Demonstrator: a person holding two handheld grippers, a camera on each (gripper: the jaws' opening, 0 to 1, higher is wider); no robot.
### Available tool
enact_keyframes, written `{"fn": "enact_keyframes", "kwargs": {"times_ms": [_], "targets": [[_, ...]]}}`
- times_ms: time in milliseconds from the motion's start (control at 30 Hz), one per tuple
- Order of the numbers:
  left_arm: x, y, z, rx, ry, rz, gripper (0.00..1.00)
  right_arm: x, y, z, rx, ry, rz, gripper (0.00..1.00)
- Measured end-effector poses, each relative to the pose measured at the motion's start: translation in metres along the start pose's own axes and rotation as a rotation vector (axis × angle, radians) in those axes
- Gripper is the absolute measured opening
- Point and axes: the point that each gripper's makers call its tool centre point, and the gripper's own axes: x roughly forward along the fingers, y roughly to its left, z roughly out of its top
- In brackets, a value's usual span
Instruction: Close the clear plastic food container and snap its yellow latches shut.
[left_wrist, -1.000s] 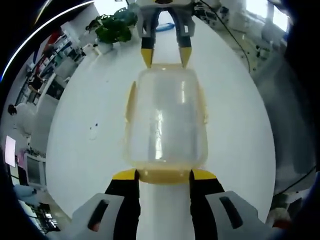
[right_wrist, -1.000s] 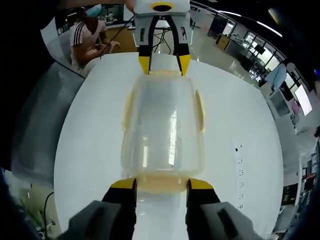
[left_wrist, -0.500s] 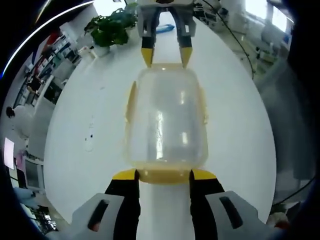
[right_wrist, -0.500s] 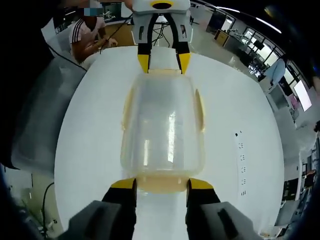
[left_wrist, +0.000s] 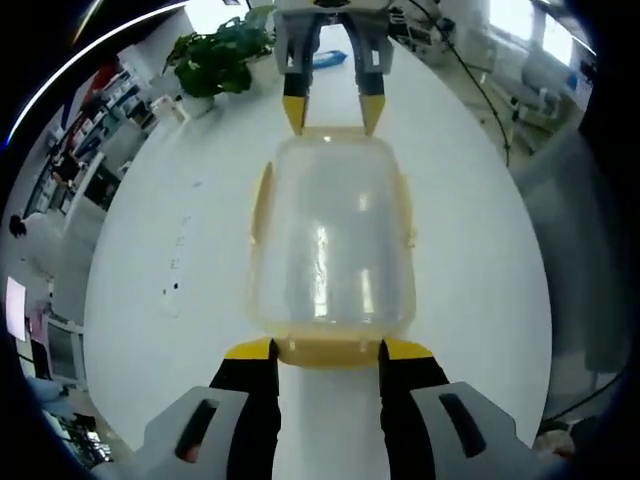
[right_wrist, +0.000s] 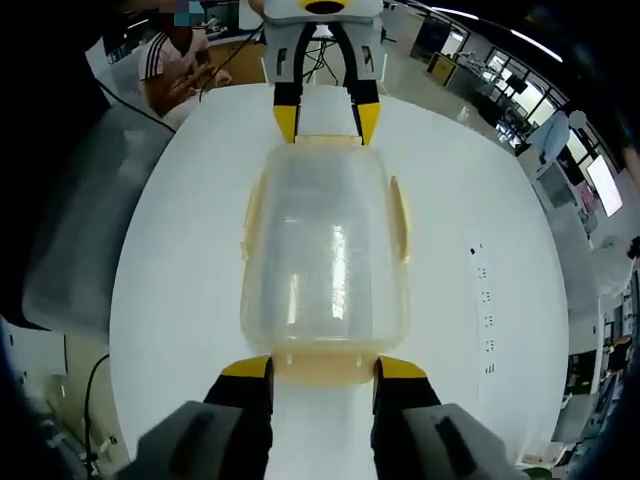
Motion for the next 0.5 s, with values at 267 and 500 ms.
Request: {"fn": "enact_keyframes", "kwargs": {"times_ms": [267,500], "targets": [[0.018,-0.007,-0.001,-0.007,0.003,-0.027,0.35,0.013,0.004,-0.011,-0.002,0.031,0.016,0.36],[0.036,-0.014,-0.006,-0.021,-0.014,-0.053,0.35,0.025,0.011,-0.020,0.003,0.040,0.043,0.36]]}}
